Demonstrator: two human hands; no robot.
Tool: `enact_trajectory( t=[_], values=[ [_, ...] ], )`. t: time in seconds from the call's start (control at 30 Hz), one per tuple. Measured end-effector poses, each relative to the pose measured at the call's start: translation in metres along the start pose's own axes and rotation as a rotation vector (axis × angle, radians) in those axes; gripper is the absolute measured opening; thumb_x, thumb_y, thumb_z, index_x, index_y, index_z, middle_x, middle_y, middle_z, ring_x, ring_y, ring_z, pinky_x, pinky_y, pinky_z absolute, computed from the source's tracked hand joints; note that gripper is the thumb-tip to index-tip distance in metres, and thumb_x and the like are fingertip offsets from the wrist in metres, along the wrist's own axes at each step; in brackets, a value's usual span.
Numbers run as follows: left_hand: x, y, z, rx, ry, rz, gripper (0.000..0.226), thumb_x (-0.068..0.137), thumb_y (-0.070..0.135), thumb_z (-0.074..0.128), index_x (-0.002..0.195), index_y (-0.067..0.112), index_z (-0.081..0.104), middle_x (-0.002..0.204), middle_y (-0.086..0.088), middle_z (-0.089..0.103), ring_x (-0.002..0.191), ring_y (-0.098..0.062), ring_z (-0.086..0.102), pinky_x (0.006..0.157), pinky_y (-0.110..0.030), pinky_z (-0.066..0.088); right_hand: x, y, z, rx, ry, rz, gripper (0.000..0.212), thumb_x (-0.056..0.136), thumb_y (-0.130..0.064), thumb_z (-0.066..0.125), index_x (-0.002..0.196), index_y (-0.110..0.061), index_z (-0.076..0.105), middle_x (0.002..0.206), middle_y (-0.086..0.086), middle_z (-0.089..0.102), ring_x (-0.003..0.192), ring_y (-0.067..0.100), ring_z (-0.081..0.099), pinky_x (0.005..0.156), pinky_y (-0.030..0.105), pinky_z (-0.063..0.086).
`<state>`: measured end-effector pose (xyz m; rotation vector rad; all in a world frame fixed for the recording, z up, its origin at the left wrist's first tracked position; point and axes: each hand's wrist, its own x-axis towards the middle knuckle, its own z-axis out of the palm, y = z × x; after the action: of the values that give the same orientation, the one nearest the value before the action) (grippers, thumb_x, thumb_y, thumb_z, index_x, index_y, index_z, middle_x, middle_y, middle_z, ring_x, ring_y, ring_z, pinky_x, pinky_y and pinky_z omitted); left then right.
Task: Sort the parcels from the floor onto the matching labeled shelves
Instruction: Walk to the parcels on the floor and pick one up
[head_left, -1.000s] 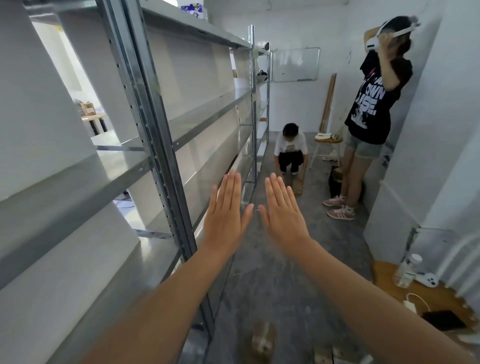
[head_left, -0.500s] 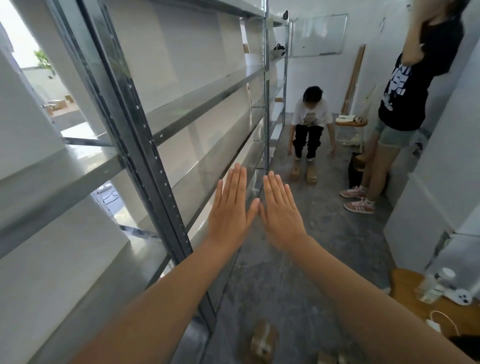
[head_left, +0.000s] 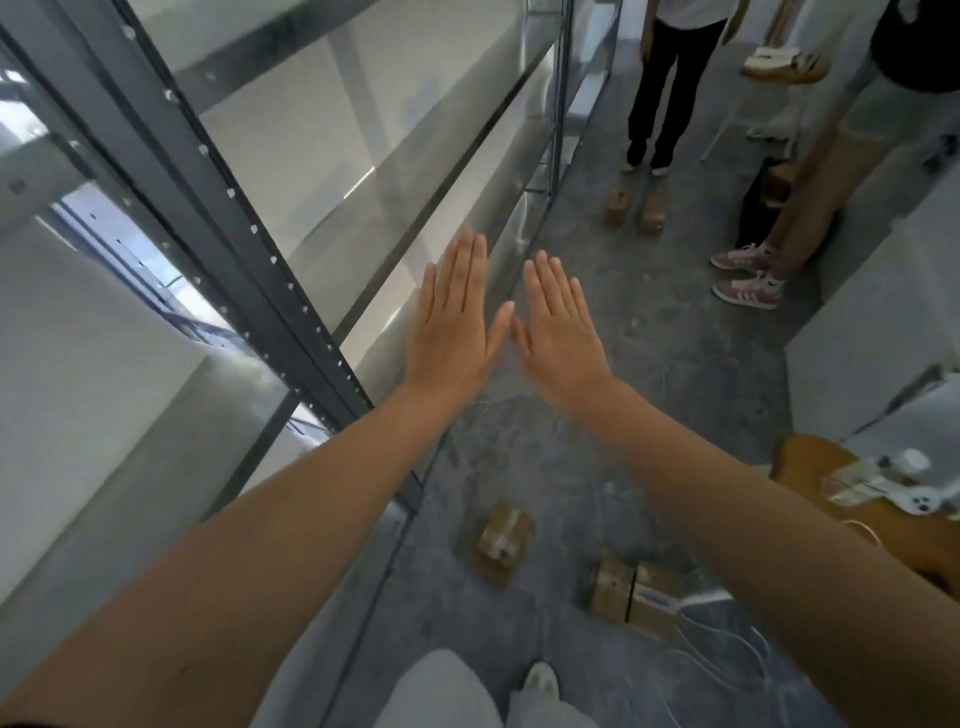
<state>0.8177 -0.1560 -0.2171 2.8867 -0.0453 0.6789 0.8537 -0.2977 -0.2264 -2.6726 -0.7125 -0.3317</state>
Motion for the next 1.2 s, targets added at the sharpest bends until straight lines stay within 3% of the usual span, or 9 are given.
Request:
enact_trajectory(
  t=[0.23, 0.6, 0.73, 0.87, 1.07, 1.2],
  values=[
    [-0.021, -0.015, 0.071, -0.085, -0.149, -0.035, 0.073, 0.107, 0.044, 0.032, 0.162, 0.003, 0.008, 0.173, -0.015, 0.009, 0.160, -0.025, 0.009, 0.130, -0.046, 0.008, -0.014, 0.026, 0.070, 0.066, -0.099, 0.098, 0.063, 0.105, -0.031, 0.034, 0.156, 0.001, 0.015, 0.165, 0.018, 0.011, 0.154, 0.028, 0.006, 0.124, 0.038, -0.002],
    [-0.058, -0.058, 0.185, -0.145, -0.428, -0.057, 0.073, 0.107, 0.046, 0.024, 0.164, 0.004, 0.005, 0.174, -0.013, 0.004, 0.161, -0.023, 0.004, 0.131, -0.044, 0.004, -0.043, 0.064, 0.183, -0.004, -0.380, 0.297, 0.062, 0.107, -0.031, 0.024, 0.157, -0.001, 0.005, 0.167, 0.015, 0.000, 0.154, 0.024, -0.003, 0.125, 0.038, -0.004],
    [-0.082, -0.084, 0.235, -0.116, -0.531, -0.040, 0.074, 0.106, 0.048, 0.019, 0.164, 0.004, 0.004, 0.174, -0.012, 0.004, 0.161, -0.023, 0.004, 0.131, -0.042, 0.002, -0.052, 0.078, 0.236, 0.021, -0.408, 0.334, 0.060, 0.107, -0.030, 0.023, 0.157, -0.001, 0.007, 0.167, 0.015, 0.002, 0.155, 0.024, -0.002, 0.125, 0.037, -0.004],
    [-0.113, -0.102, 0.283, -0.086, -0.599, 0.022, 0.074, 0.105, 0.048, 0.018, 0.163, 0.003, 0.010, 0.173, -0.014, 0.010, 0.160, -0.025, 0.010, 0.130, -0.047, 0.010, -0.069, 0.094, 0.289, 0.080, -0.389, 0.353, 0.058, 0.107, -0.028, 0.026, 0.157, -0.002, 0.012, 0.167, 0.014, 0.008, 0.155, 0.022, 0.003, 0.125, 0.038, -0.001],
    [-0.179, -0.114, 0.365, -0.183, -0.737, -0.060, 0.074, 0.104, 0.047, 0.022, 0.163, 0.005, 0.010, 0.173, -0.012, 0.008, 0.160, -0.022, 0.006, 0.129, -0.039, -0.001, -0.121, 0.119, 0.382, 0.126, -0.519, 0.422, 0.062, 0.104, -0.033, 0.021, 0.157, -0.002, 0.012, 0.167, 0.014, 0.007, 0.155, 0.023, 0.002, 0.125, 0.038, -0.002],
    [-0.236, -0.123, 0.416, -0.202, -0.820, -0.133, 0.078, 0.101, 0.051, 0.018, 0.163, 0.005, 0.016, 0.172, -0.012, 0.015, 0.160, -0.024, 0.013, 0.127, -0.036, 0.001, -0.152, 0.141, 0.438, 0.140, -0.590, 0.384, 0.062, 0.104, -0.033, 0.023, 0.157, -0.003, 0.014, 0.166, 0.014, 0.009, 0.155, 0.023, 0.003, 0.125, 0.038, -0.001]
  ],
)
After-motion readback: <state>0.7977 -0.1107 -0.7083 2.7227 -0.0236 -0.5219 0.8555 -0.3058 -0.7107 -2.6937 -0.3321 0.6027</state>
